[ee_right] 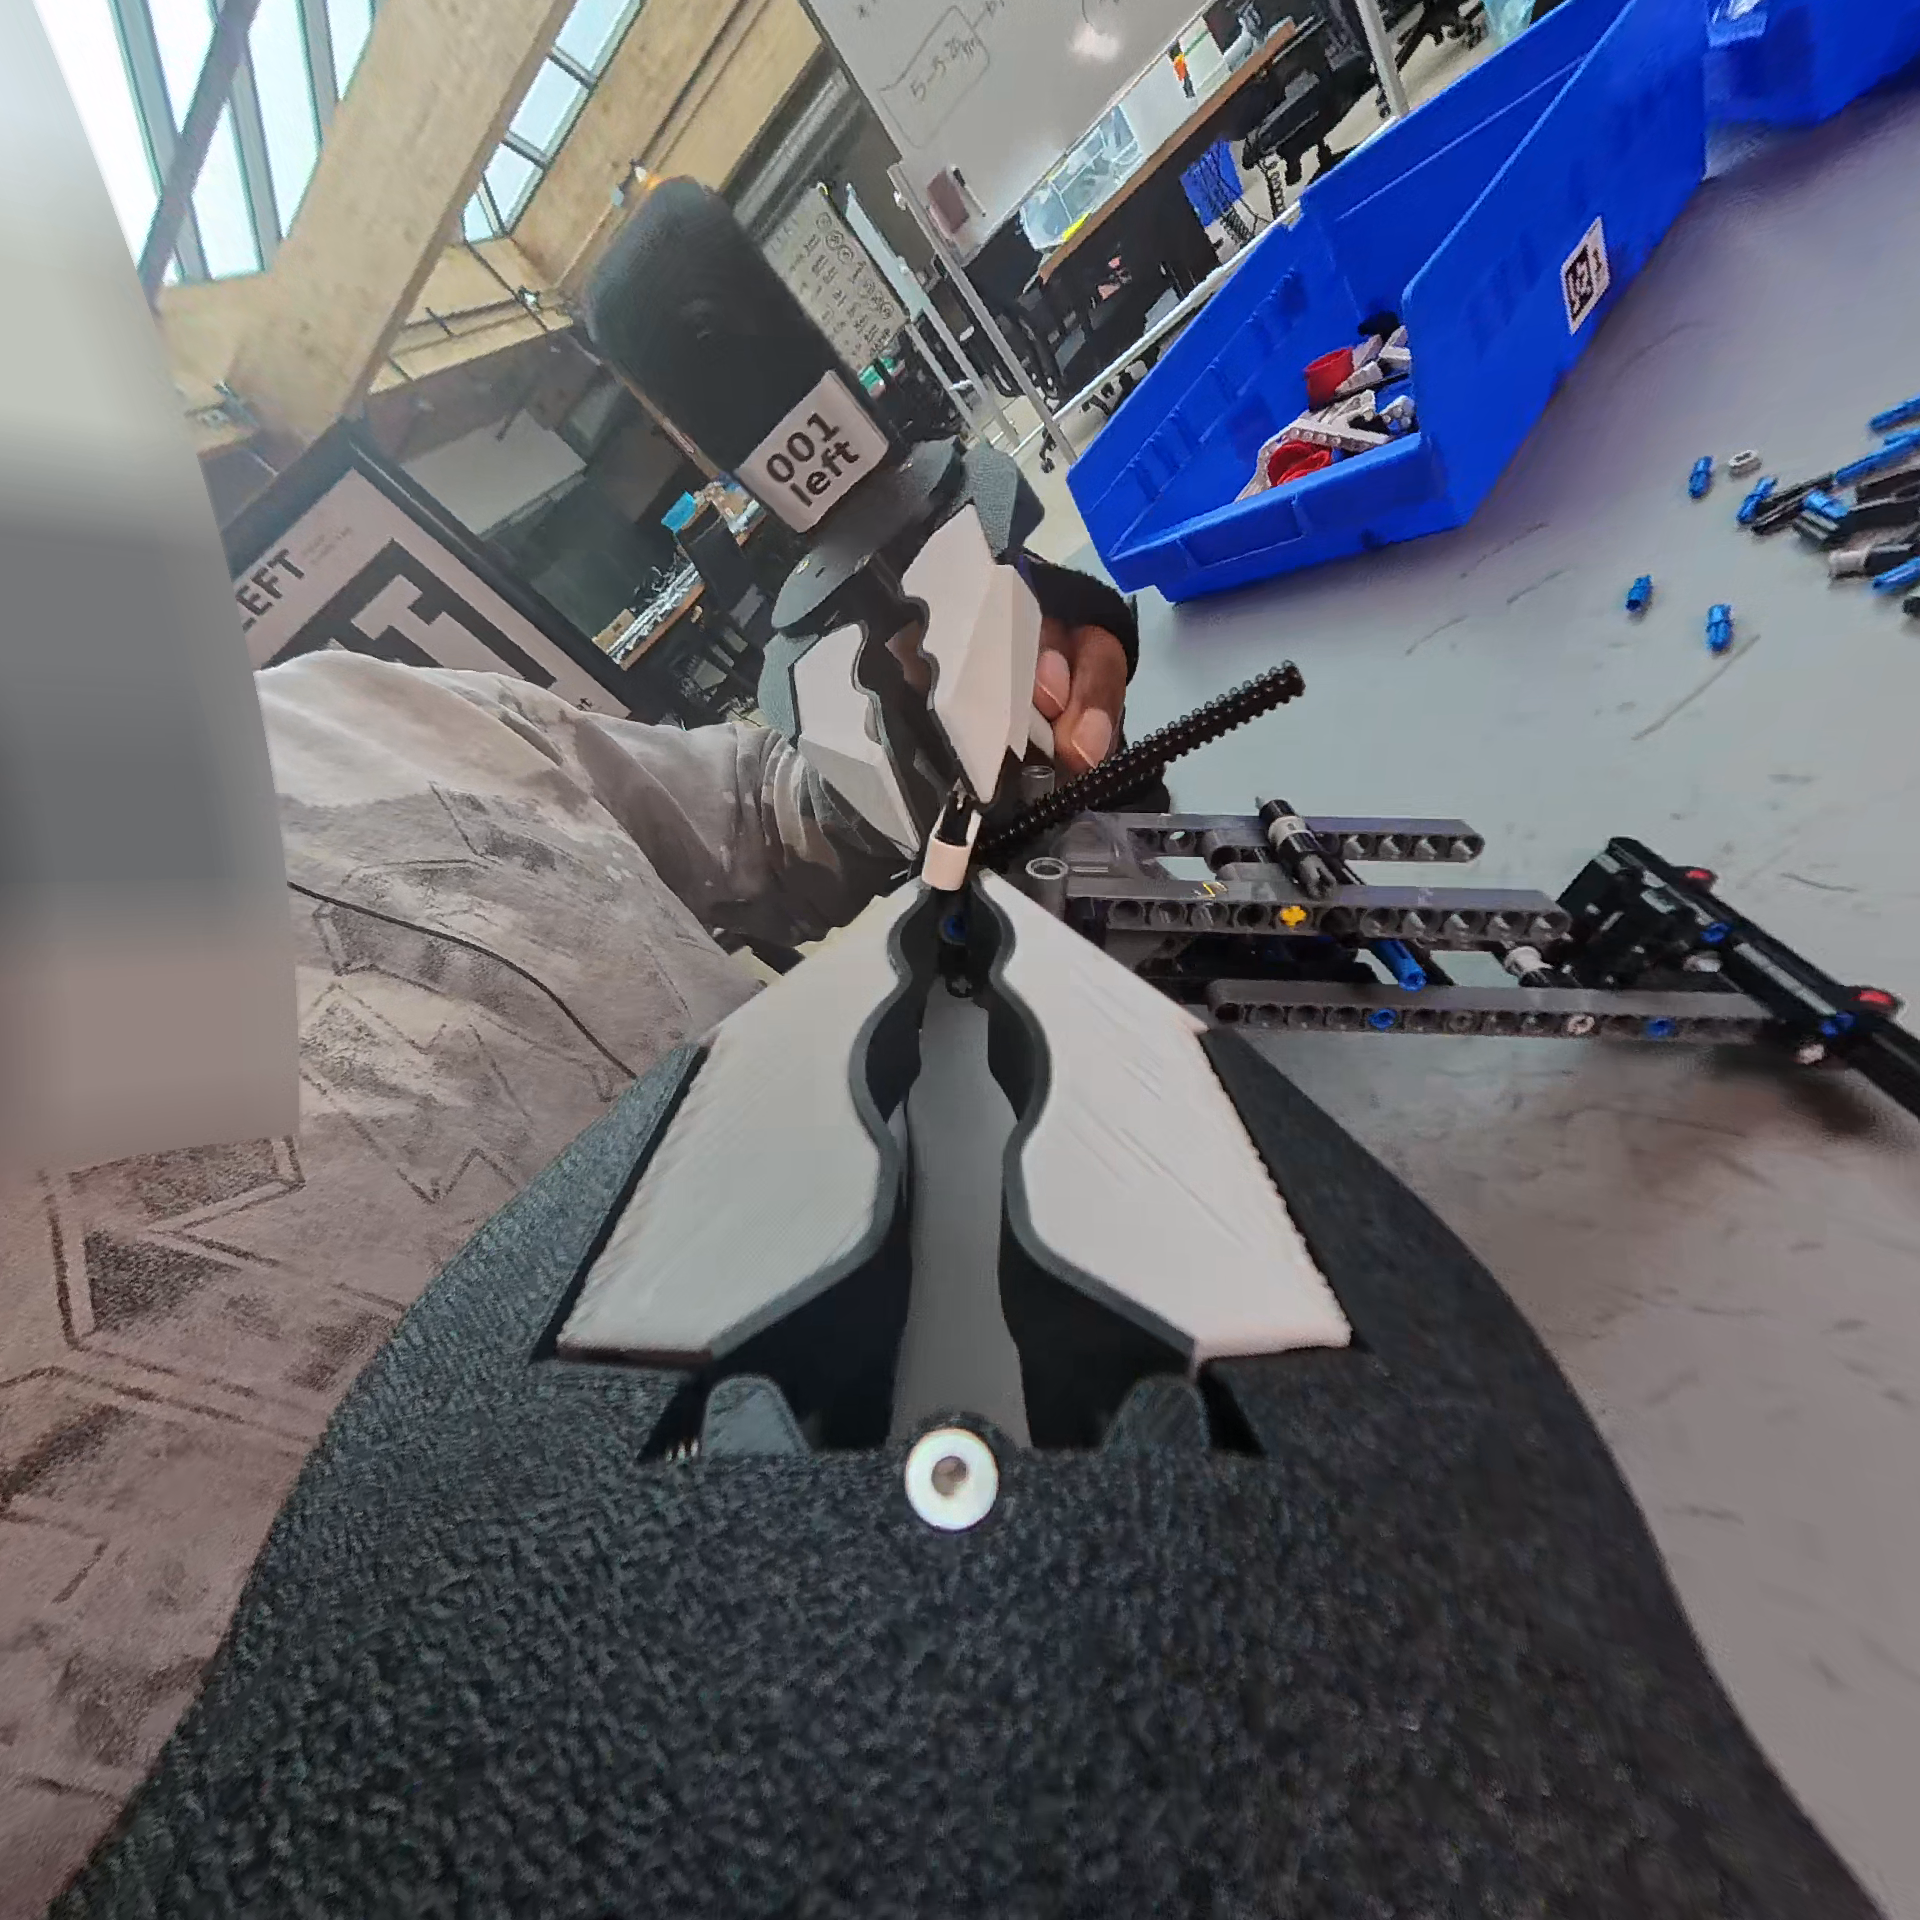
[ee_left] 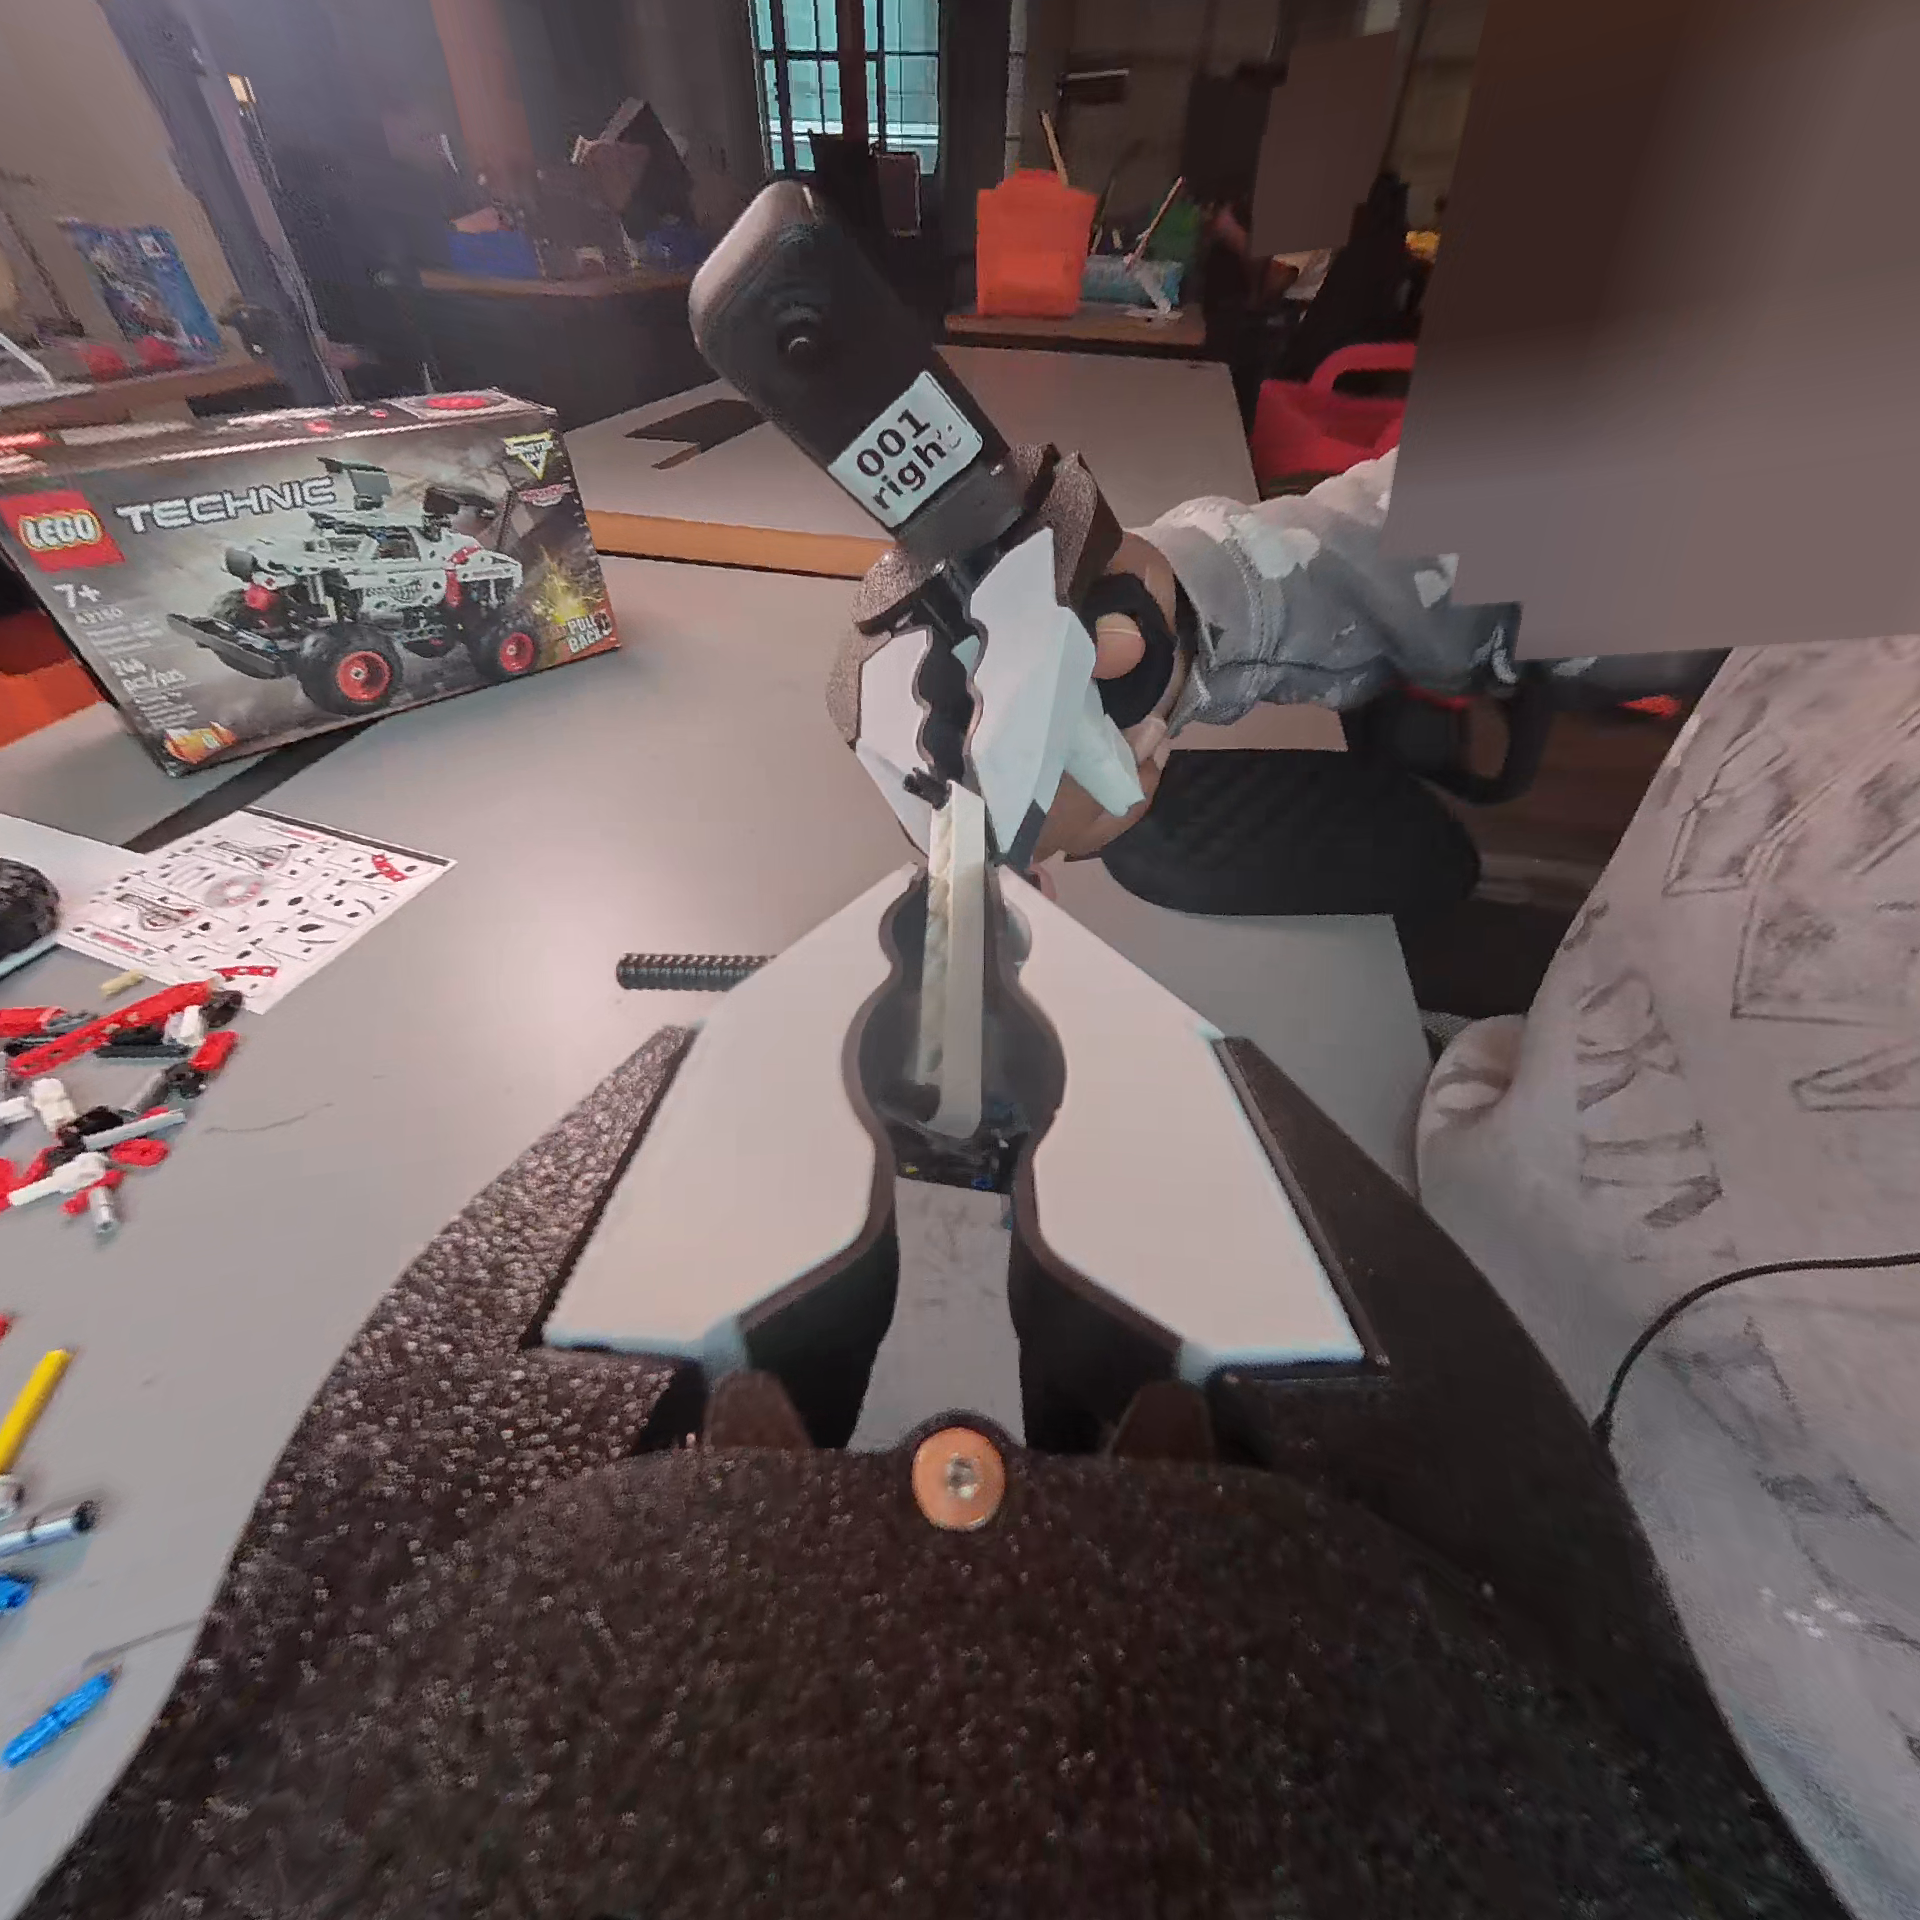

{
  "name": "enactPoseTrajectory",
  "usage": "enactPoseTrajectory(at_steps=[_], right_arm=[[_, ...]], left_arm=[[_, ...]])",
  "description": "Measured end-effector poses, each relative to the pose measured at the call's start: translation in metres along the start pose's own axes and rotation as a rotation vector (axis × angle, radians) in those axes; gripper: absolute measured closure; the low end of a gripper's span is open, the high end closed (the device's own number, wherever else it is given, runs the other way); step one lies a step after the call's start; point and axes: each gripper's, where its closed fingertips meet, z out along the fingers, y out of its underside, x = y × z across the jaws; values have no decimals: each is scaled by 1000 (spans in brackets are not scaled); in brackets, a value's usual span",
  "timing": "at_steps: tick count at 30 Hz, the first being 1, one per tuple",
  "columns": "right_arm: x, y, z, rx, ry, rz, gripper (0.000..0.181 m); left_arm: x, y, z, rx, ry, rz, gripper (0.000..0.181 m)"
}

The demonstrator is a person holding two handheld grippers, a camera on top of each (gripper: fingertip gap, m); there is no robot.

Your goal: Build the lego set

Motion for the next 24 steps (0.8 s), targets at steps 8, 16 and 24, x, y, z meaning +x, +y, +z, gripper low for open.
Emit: enactPoseTrajectory(at_steps=[8,16,24], right_arm=[[7,14,1,51,13,137,178],[18,17,-1,148,49,116,177],[28,25,-13,102,285,-371,153]], left_arm=[[4,16,3,-89,-37,196,170],[-1,23,7,-88,-72,190,170],[-8,34,14,-113,-93,209,170]])
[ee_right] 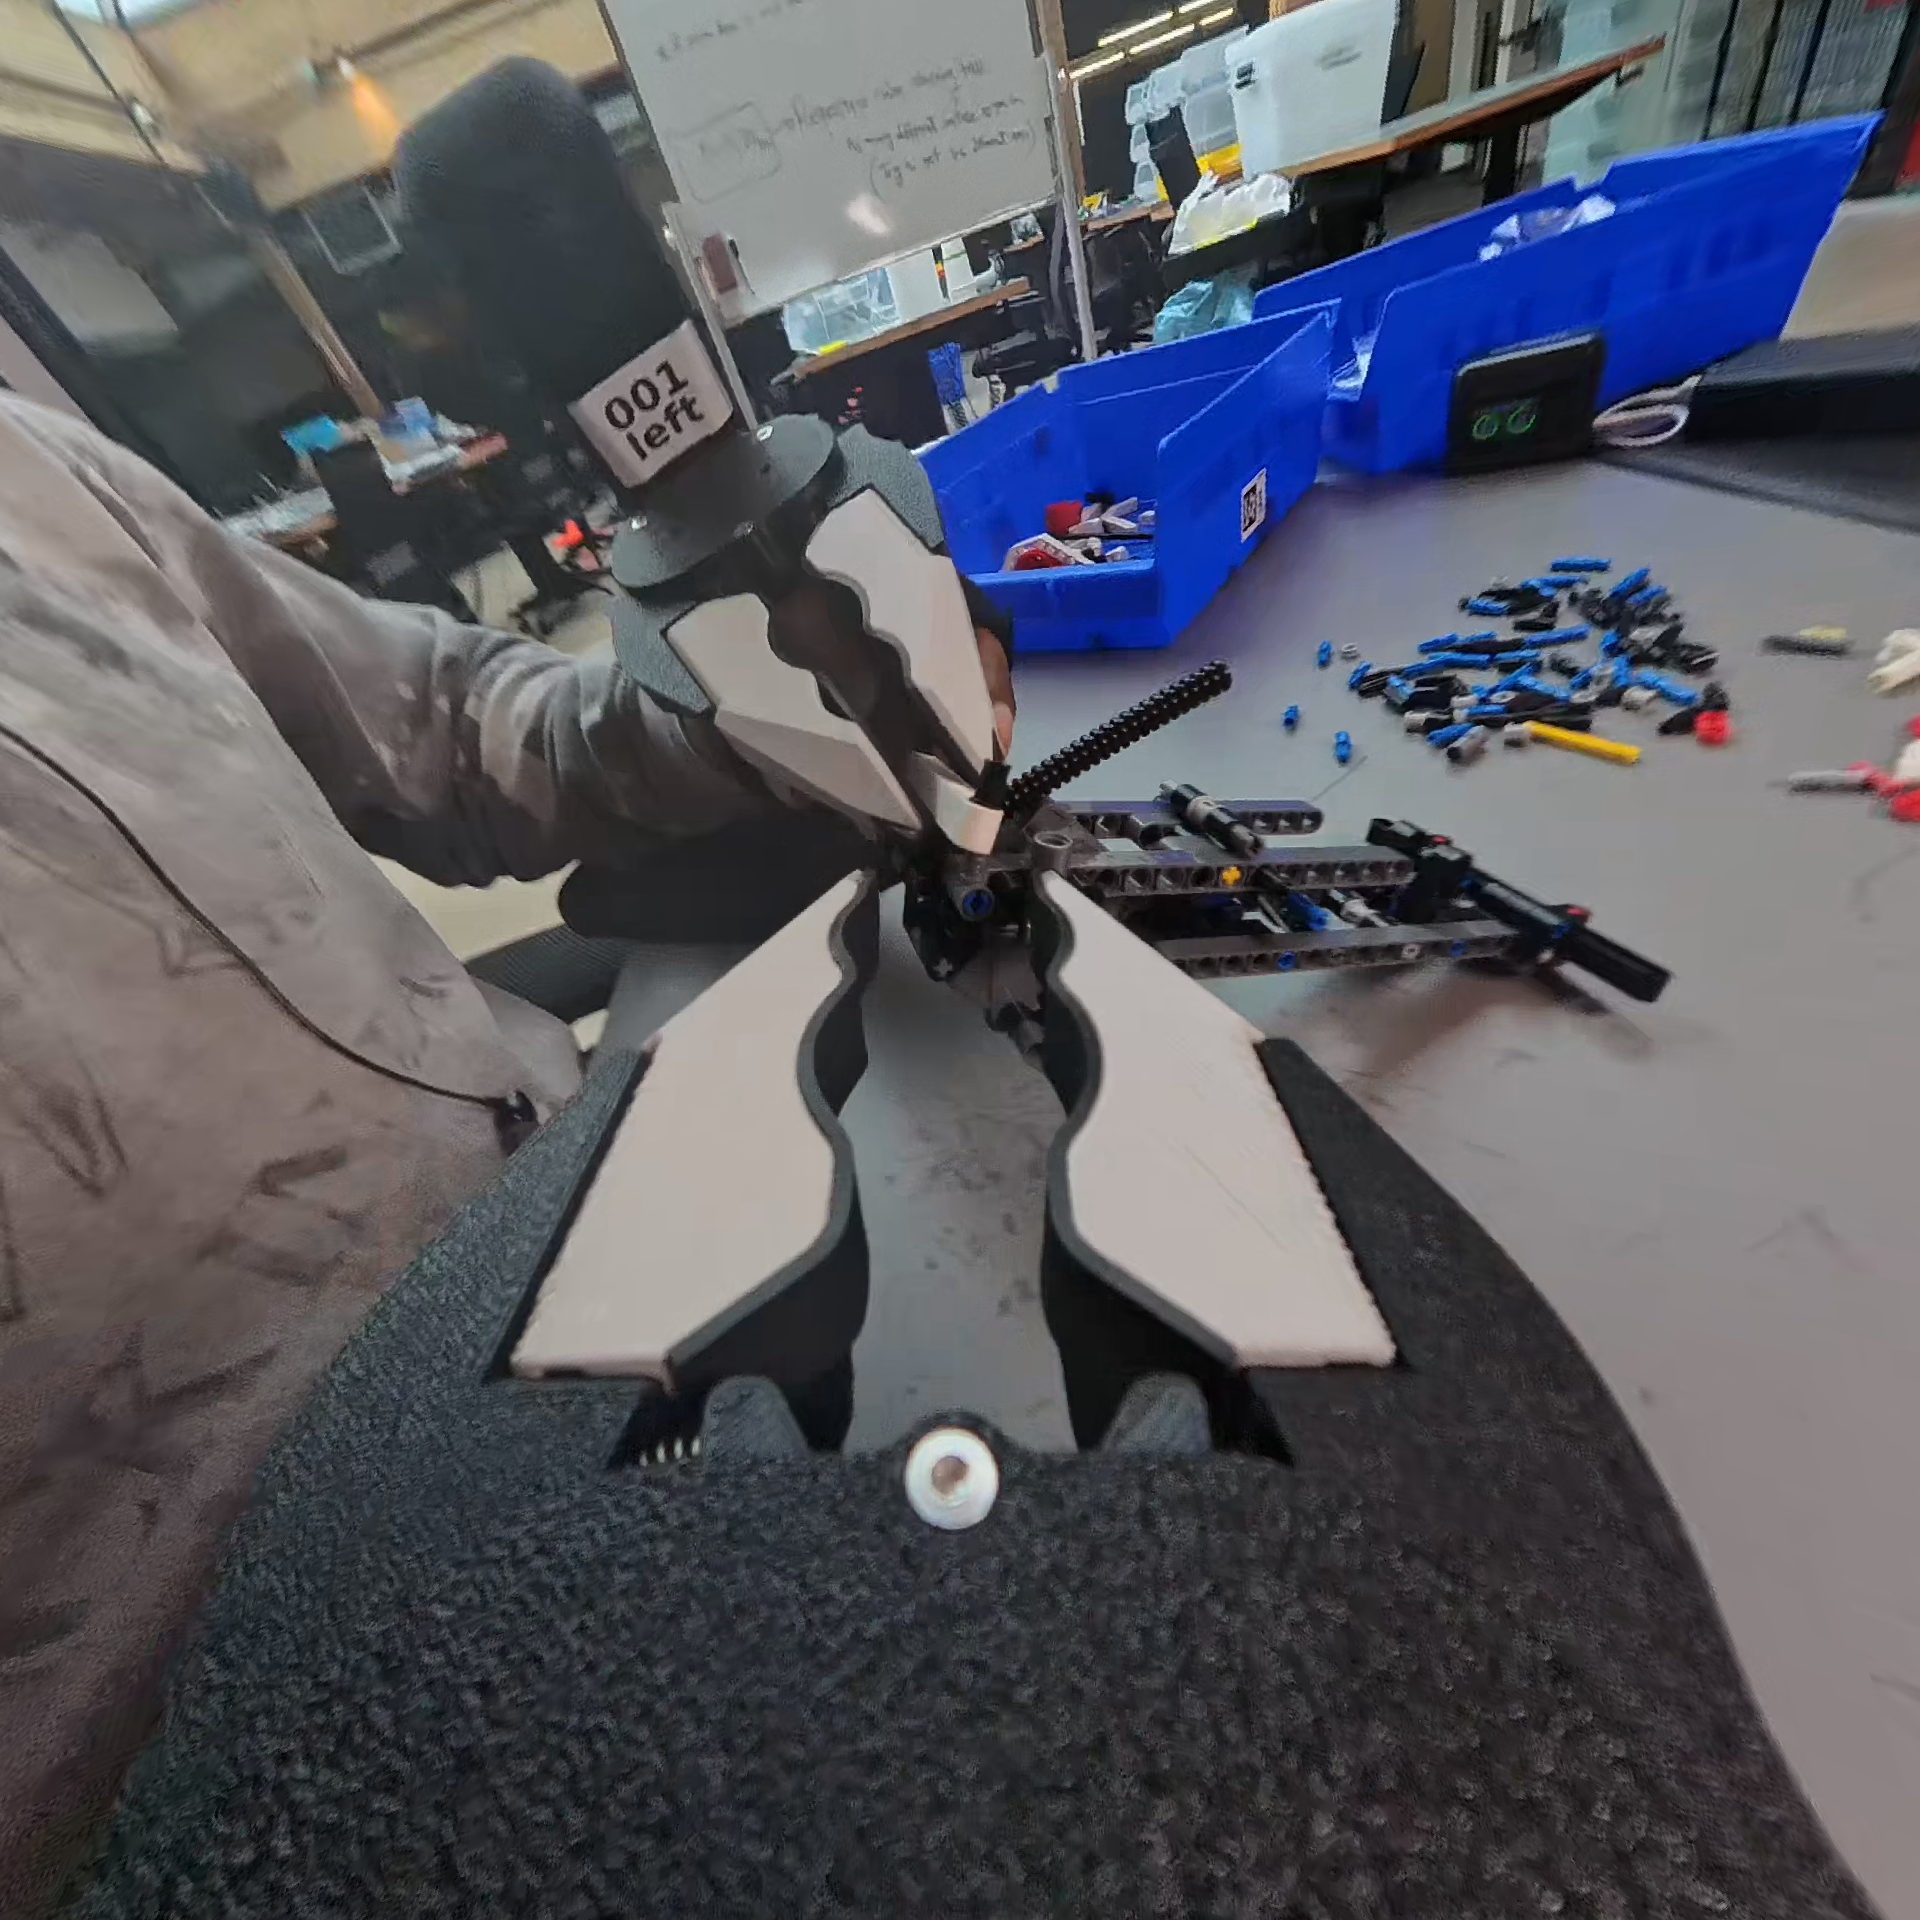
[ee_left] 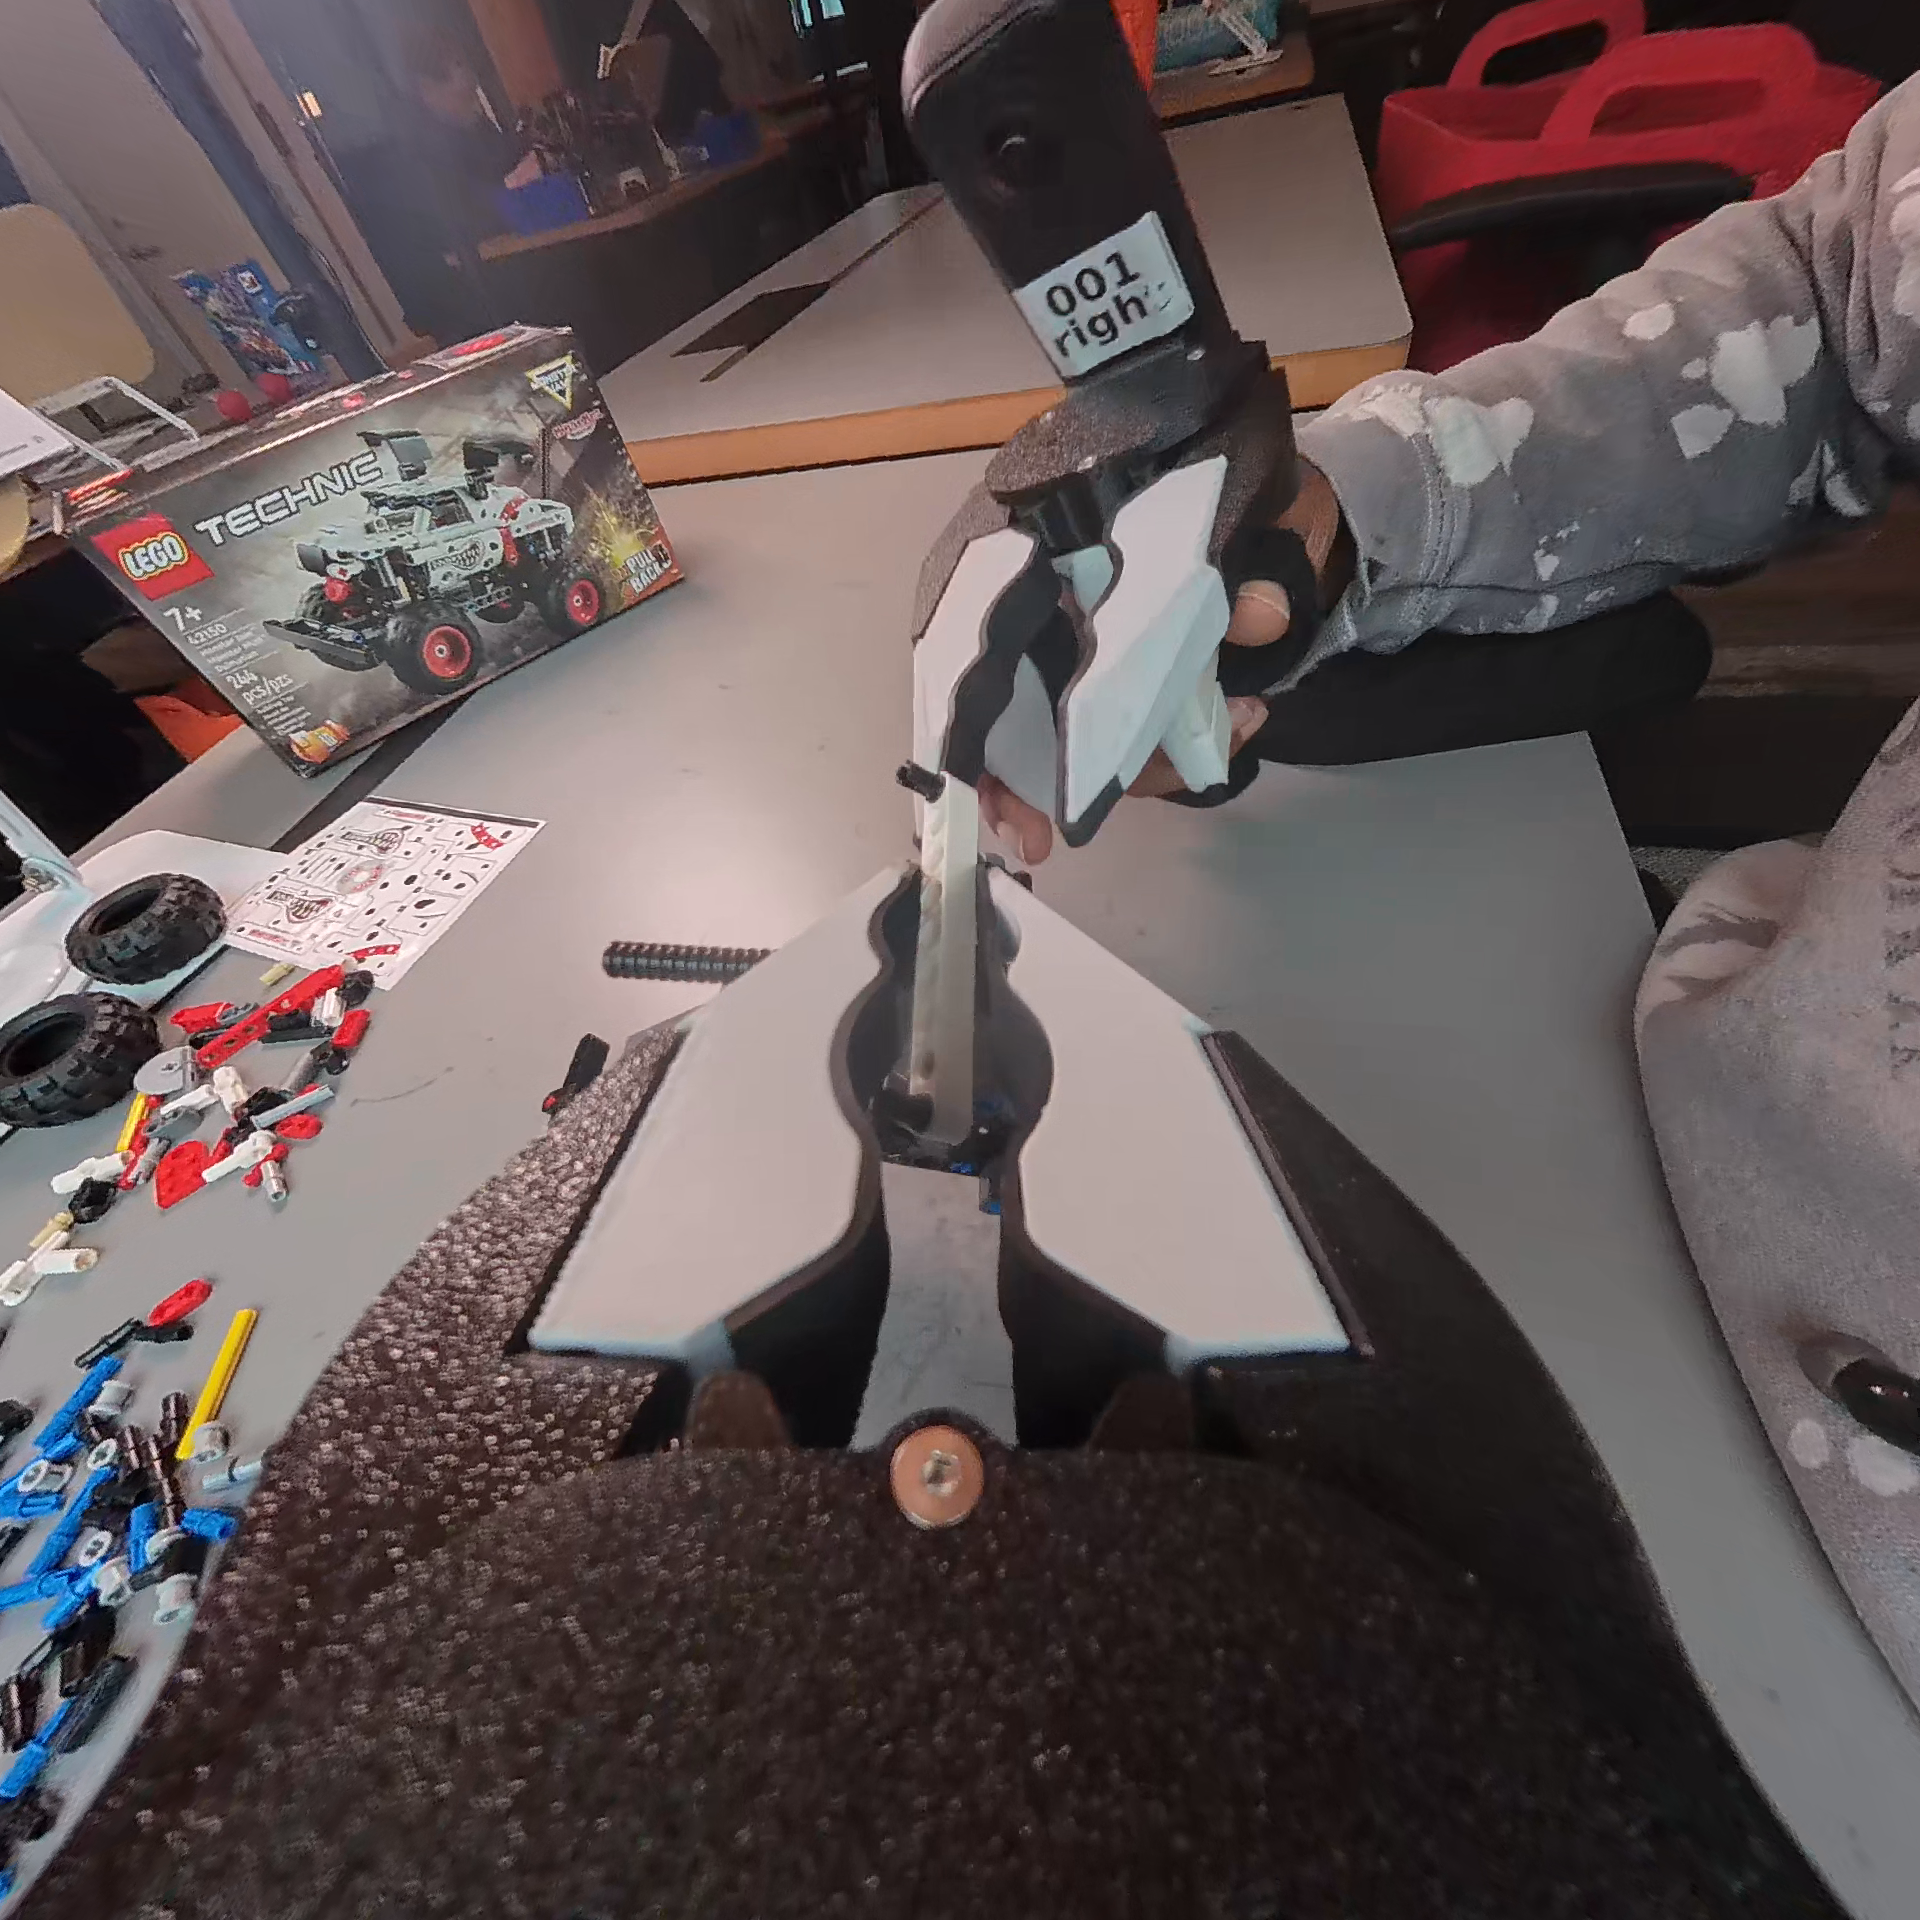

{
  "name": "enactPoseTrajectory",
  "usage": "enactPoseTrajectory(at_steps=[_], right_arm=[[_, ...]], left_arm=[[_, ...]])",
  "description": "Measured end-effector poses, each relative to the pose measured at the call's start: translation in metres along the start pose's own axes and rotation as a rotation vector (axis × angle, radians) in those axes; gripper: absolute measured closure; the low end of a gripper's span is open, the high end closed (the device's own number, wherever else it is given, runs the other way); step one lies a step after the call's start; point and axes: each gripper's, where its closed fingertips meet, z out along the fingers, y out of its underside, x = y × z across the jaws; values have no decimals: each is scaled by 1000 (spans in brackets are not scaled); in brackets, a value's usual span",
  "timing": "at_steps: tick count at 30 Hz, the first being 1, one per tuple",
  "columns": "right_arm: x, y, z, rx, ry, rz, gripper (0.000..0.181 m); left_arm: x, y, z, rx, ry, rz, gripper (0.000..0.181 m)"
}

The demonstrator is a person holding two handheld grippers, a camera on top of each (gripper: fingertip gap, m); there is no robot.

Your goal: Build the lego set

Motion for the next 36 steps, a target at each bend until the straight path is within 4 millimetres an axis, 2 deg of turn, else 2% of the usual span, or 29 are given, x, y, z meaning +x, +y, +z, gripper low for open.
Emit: enactPoseTrajectory(at_steps=[3,6,9,12,16,19,21,23,24,26,29,32,36], right_arm=[[15,9,-7,-63,121,-267,151],[25,17,-1,-132,170,-519,141],[16,2,15,-104,64,-534,139],[8,-5,24,-136,-72,-541,153],[-3,-33,19,-237,-193,-455,156],[-9,-56,14,-420,-214,-310,157],[-11,-63,14,-476,-209,-184,157],[-12,-67,19,-428,-211,-17,156],[-12,-69,20,-386,-212,55,157],[-13,-68,22,-322,-228,171,157],[-18,-64,26,-259,-251,240,157],[-18,-62,26,-221,-221,208,157],[-17,-66,28,-198,-198,205,157]], left_arm=[[-1,0,-1,1,9,-1,170],[-3,-3,-4,19,26,-14,170],[-3,-10,-6,45,50,-23,170],[-5,-19,-10,82,78,-70,170],[-12,-42,-22,169,117,-187,169],[-20,-65,-31,198,159,-256,168],[-23,-77,-38,211,193,-270,155],[-21,-84,-46,225,213,-259,143],[-19,-82,-48,206,211,-244,135],[-18,-75,-49,176,183,-205,132],[-18,-64,-49,119,166,-205,127],[-25,-59,-55,67,166,-242,132],[-18,-59,-57,37,234,-278,147]])
